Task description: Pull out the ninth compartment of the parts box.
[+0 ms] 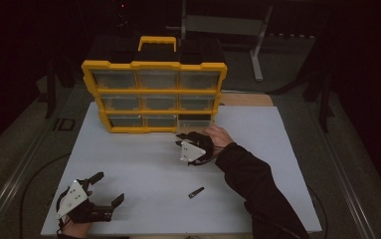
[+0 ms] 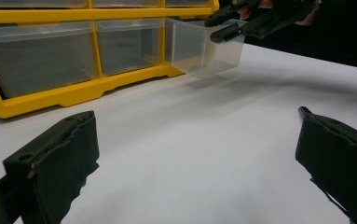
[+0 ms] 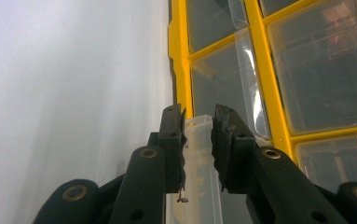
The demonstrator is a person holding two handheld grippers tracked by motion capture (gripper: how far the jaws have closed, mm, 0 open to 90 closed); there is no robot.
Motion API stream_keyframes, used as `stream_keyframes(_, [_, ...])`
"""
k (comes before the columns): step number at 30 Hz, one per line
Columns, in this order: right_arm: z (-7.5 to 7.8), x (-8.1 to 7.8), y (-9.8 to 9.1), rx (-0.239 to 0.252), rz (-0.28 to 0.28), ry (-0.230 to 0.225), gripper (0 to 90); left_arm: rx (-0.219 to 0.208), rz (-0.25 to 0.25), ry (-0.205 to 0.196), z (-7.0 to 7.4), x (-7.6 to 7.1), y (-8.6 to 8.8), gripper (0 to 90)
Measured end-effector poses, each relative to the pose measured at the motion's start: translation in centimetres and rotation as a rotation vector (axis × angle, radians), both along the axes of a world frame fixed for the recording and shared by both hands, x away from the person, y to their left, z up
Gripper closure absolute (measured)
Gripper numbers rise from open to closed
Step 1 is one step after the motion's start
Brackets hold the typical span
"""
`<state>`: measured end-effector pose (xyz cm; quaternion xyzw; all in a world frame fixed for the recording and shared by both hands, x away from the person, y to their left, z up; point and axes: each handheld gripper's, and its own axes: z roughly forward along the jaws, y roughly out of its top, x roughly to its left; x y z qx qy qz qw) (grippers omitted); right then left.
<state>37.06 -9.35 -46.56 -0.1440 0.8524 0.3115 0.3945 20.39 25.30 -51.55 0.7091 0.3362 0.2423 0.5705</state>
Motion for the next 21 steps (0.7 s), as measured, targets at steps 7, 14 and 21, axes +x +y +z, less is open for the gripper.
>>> stream_keyframes(7, [0.0,0.0,-0.1,0.000,0.003,-0.002,73.9,0.000,-0.002,0.003,0.0,0.0,-0.1,0.0])
stream_keyframes(14, [-0.1,0.0,-0.2,-0.046,-0.022,-0.031,49.5,-0.001,-0.001,0.003,0.0,0.0,0.0,0.0])
stream_keyframes(21, [1.0,0.4,-1.6,0.084,-0.206,0.105,25.8,0.001,-0.004,0.006,-0.1,0.1,-0.1,0.0])
